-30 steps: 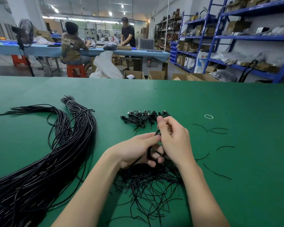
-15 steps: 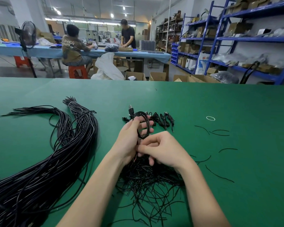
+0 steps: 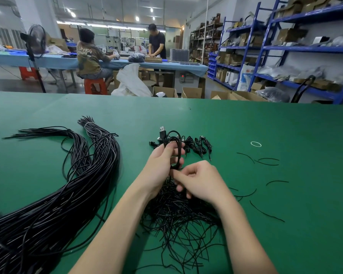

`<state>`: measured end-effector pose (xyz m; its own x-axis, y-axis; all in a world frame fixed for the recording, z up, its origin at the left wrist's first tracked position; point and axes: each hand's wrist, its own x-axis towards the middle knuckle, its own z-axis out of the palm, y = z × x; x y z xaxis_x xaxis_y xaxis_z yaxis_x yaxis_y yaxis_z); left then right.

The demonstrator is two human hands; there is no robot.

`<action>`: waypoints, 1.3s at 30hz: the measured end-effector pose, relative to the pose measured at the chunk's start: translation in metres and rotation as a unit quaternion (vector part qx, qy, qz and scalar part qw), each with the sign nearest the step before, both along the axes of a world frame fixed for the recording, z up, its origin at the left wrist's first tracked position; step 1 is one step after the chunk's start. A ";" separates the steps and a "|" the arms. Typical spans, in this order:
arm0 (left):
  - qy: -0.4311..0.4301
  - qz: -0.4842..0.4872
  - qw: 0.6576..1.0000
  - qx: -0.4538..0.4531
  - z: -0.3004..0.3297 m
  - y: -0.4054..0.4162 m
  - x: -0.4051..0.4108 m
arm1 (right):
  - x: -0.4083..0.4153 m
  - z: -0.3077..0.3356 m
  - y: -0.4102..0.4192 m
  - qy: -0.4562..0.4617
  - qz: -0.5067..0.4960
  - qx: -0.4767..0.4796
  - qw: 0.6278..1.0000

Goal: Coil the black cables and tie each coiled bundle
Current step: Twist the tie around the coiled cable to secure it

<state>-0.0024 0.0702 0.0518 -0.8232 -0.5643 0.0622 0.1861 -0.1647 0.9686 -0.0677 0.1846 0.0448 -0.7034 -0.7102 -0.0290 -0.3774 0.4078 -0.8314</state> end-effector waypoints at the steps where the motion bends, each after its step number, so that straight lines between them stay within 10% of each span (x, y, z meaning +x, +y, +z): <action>1: -0.002 -0.005 1.000 -0.011 -0.001 -0.001 0.000 | -0.004 0.003 0.006 -0.006 0.008 0.016 1.000; 7: -0.068 -0.089 0.987 -0.116 -0.005 0.012 -0.002 | -0.018 0.019 0.017 0.002 -0.127 -0.228 0.965; 12: -0.141 -0.157 0.944 -0.254 -0.001 0.023 0.001 | -0.013 0.013 0.006 0.091 -0.111 -0.181 0.973; 18: -0.109 -0.298 0.945 0.083 0.007 0.018 0.004 | -0.019 0.010 0.017 -0.192 -0.098 -0.291 0.932; 37: -0.040 -0.218 0.969 0.110 0.002 0.004 0.006 | -0.021 -0.003 0.009 -0.282 -0.141 -0.358 0.879; 39: -0.029 -0.159 0.979 0.127 0.002 0.001 0.005 | -0.024 -0.005 0.015 -0.191 -0.162 -0.259 0.933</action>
<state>0.0025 0.0711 0.0539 -0.9578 -0.2696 -0.0998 0.0312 -0.4424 0.8963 -0.0920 0.1992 0.0402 -0.8926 -0.4496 -0.0333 0.0594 -0.0442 -0.9973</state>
